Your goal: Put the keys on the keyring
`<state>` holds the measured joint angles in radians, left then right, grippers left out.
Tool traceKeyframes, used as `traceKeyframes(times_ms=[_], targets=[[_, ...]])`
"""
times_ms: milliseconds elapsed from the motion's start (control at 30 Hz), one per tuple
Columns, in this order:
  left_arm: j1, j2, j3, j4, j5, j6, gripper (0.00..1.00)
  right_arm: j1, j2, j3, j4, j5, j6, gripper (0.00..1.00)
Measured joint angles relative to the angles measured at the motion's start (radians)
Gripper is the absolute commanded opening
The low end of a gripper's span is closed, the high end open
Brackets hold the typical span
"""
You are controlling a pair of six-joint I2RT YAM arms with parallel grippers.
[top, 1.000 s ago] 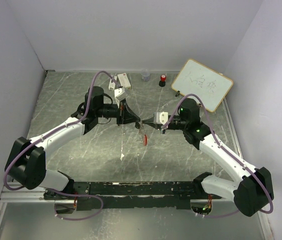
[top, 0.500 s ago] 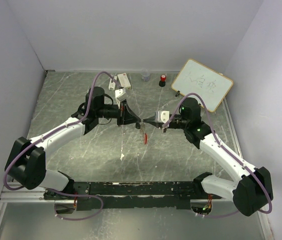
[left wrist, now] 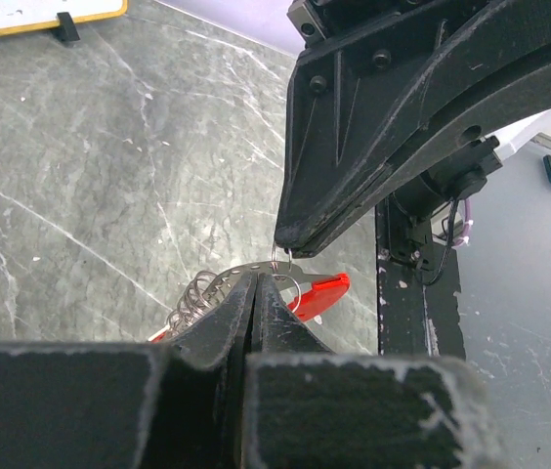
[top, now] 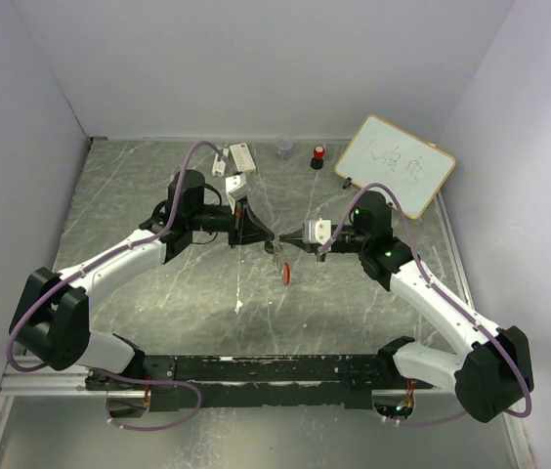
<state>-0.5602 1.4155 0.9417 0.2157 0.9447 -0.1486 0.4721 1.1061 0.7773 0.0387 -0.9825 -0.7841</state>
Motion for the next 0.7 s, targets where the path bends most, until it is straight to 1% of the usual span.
traceKeyframes(times_ms=[700], targets=[[0.000, 0.000, 0.017, -0.011, -0.003, 0.003, 0.07, -0.001, -0.004, 0.000, -0.003, -0.018, -0.003, 0.00]])
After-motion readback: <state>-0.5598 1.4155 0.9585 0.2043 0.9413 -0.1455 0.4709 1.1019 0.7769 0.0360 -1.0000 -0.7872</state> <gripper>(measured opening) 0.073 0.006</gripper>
